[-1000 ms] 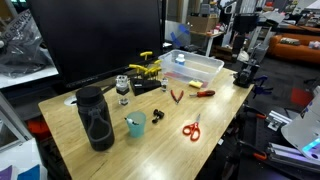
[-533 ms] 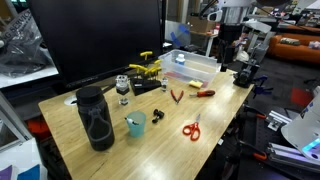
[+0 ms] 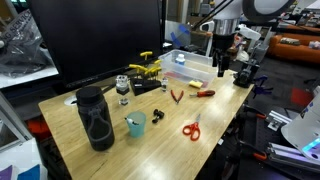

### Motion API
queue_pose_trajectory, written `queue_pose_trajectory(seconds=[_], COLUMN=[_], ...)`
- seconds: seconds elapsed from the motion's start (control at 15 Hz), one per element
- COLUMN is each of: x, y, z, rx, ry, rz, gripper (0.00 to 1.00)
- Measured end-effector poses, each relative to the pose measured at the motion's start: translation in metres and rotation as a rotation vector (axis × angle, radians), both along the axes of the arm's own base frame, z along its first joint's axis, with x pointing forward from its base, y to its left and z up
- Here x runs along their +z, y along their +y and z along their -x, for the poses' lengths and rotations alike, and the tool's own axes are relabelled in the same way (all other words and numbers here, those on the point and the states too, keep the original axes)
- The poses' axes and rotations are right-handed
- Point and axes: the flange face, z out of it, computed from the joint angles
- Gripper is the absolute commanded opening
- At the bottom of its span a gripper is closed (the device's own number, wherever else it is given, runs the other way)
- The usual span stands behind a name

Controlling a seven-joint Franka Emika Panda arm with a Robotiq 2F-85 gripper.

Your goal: Get the orange screwdriver and put it in the colourless

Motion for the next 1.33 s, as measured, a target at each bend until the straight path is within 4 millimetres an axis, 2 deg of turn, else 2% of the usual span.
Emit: queue_pose_trajectory(seconds=[0.2, 0.33, 0.67, 0.93, 1.07, 1.33], x=[-0.005, -0.02, -0.085, -0.128, -0.136, -0.131], y=[0.0, 0.001, 0.003, 0.001, 0.0, 0.002], z=[0.0, -0.002, -0.019, -0.032, -0.032, -0.034], rx=[0.001, 0.011, 0.09, 0.139, 0.139, 0.141], ry=[0.011, 0.025, 0.034, 0.066, 0.081, 0.07], rz=[0.001, 0.017, 0.073, 0.083, 0.083, 0.083], gripper=[1.0, 1.0, 1.0, 1.0, 1.0, 1.0])
